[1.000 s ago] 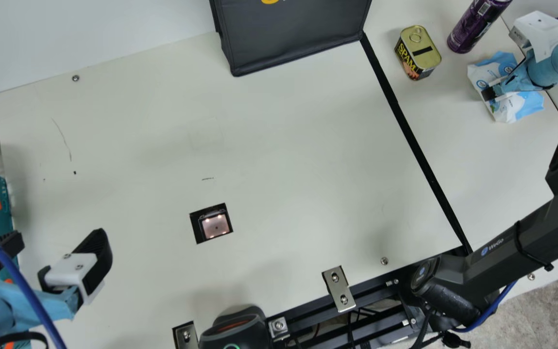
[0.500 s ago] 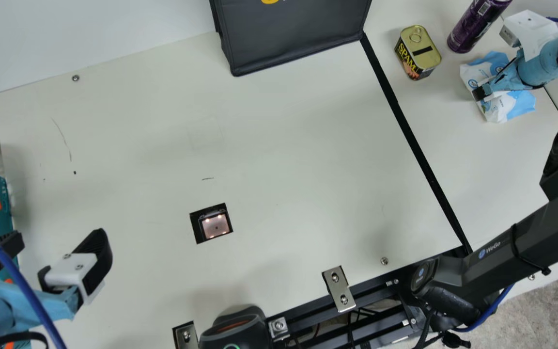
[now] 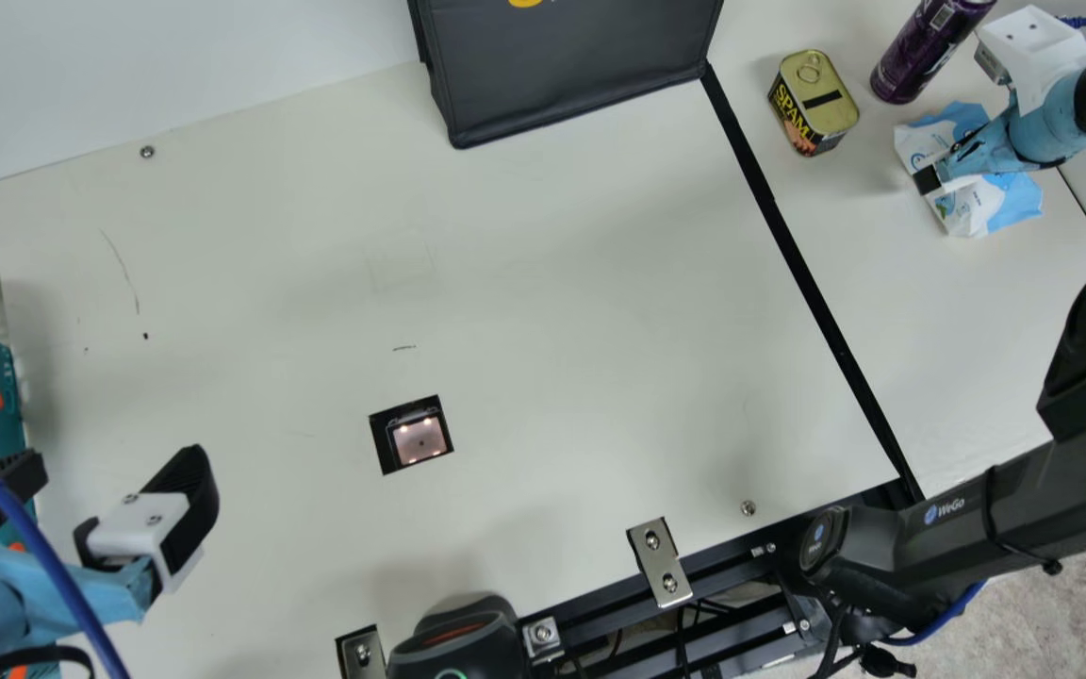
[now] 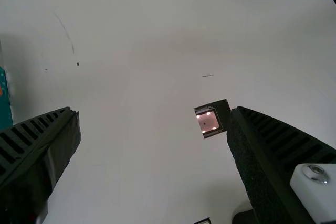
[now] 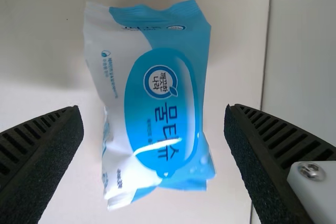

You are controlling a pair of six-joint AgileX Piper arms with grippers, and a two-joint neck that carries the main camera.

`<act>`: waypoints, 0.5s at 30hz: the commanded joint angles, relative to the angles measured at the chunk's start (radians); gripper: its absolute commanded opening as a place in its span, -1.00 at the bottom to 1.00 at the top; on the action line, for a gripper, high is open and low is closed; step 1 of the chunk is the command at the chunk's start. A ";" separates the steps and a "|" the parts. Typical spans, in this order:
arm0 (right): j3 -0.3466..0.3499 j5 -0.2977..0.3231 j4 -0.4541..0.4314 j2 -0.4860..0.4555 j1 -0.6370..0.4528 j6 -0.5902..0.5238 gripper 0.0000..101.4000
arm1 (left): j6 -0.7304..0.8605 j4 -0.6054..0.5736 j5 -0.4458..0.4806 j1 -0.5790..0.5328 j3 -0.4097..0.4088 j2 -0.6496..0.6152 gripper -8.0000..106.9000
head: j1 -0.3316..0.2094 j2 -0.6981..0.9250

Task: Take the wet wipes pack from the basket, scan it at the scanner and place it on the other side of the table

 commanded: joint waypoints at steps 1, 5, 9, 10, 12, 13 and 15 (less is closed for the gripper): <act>0.030 -0.020 -0.044 -0.053 0.014 0.051 0.87 | 0.000 0.000 0.000 0.000 0.000 0.000 0.71 | -0.029 -0.002; 0.084 -0.040 -0.114 -0.140 0.051 0.150 0.87 | 0.000 0.000 0.000 0.000 0.000 0.000 0.71 | -0.029 -0.002; 0.131 -0.030 -0.166 -0.232 0.094 0.256 0.87 | 0.000 0.000 0.000 0.000 0.000 0.000 0.71 | -0.029 -0.002; 0.141 -0.024 -0.175 -0.255 0.105 0.281 0.87 | 0.000 0.000 0.000 0.000 0.000 0.000 0.71 | -0.029 -0.002; 0.159 -0.008 -0.191 -0.300 0.129 0.332 0.87 | 0.000 0.000 0.000 0.000 0.000 0.000 0.71 | -0.029 -0.002; 0.169 0.002 -0.196 -0.326 0.141 0.356 0.87 | 0.000 0.000 0.000 0.000 0.000 0.000 0.71 | -0.029 -0.002; 0.186 0.023 -0.202 -0.374 0.167 0.404 0.87 | 0.000 0.000 0.000 0.000 0.000 0.000 0.71 | -0.029 -0.002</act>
